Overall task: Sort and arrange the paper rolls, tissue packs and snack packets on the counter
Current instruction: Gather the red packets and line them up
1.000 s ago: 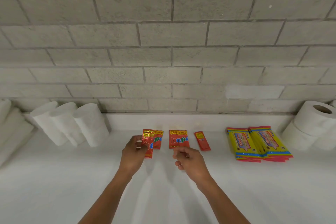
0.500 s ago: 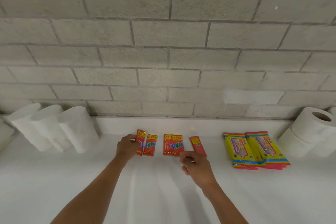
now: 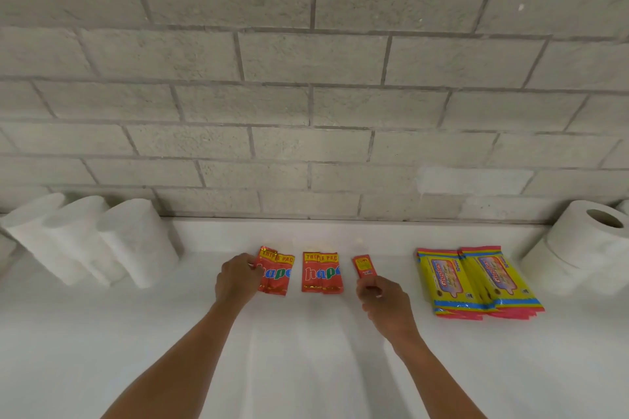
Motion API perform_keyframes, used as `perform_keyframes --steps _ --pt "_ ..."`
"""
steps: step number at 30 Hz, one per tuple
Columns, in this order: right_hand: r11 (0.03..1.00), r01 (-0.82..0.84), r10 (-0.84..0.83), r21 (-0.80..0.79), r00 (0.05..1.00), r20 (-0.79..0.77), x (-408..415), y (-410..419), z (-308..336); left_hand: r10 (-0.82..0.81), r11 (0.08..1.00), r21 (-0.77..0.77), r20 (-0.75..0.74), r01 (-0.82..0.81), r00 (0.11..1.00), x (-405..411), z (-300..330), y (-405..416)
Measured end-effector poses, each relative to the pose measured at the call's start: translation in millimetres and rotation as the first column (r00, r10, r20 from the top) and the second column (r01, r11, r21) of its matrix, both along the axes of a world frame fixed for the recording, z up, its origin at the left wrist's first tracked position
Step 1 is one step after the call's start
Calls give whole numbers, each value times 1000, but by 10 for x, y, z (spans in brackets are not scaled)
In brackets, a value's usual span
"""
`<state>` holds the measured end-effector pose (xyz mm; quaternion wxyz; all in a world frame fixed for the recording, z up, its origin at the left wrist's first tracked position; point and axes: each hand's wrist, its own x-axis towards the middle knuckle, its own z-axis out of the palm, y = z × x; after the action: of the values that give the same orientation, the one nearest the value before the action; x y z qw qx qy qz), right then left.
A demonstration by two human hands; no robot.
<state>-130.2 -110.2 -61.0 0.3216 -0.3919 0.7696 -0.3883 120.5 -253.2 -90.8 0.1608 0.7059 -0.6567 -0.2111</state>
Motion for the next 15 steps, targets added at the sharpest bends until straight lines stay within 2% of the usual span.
perform_keyframes --steps 4,10,15 --pt "996 48 -28 76 969 -244 -153 -53 -47 10 1000 -19 23 -9 1000 8 2 43" --pt "984 35 29 176 936 -352 -237 -130 -81 35 999 -30 -77 -38 996 92 -41 164" --pt "960 -7 158 281 840 -519 -226 -214 -93 38 999 -22 -122 -40 992 142 -67 276"
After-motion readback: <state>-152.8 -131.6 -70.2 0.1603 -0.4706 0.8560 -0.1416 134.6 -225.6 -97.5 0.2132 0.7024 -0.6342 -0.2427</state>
